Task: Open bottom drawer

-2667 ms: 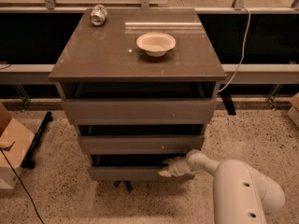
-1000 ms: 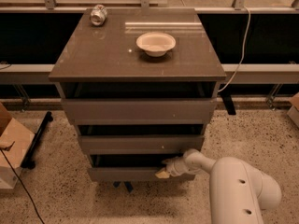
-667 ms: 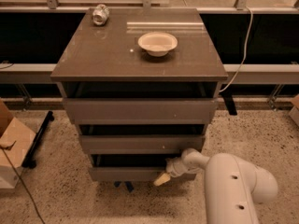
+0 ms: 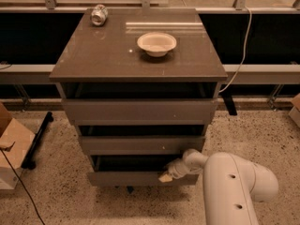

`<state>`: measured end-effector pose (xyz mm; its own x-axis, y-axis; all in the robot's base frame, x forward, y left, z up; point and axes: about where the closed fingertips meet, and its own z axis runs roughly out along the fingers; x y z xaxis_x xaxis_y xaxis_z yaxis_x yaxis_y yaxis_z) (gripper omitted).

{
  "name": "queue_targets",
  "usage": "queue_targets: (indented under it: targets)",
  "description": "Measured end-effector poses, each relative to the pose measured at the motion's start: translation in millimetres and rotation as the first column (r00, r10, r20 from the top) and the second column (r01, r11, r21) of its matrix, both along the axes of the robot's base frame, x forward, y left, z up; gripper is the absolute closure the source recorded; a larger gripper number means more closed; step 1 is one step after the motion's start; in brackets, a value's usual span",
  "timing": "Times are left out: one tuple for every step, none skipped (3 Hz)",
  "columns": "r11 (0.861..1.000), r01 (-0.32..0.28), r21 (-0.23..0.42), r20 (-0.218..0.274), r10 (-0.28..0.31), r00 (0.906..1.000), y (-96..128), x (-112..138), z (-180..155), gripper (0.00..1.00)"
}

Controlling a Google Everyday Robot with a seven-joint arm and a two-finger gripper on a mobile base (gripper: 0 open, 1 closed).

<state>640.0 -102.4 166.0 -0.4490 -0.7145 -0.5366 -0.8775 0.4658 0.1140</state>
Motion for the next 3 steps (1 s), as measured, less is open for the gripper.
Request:
queue_targets:
  targets:
    - [1.000,0.002,0.000,-0.006,-0.002,1.0000,-0.4,-2.7,1.3,0.81]
    - [1.000,0.025,-0.005,-0.074,-0.026,0.9969,-4.7,-31.1,-7.3,1.00]
    - [1.000,0.025,-0.005,-0.074,-0.026,0.9969,-4.7,-31.1,-4.0,0.00]
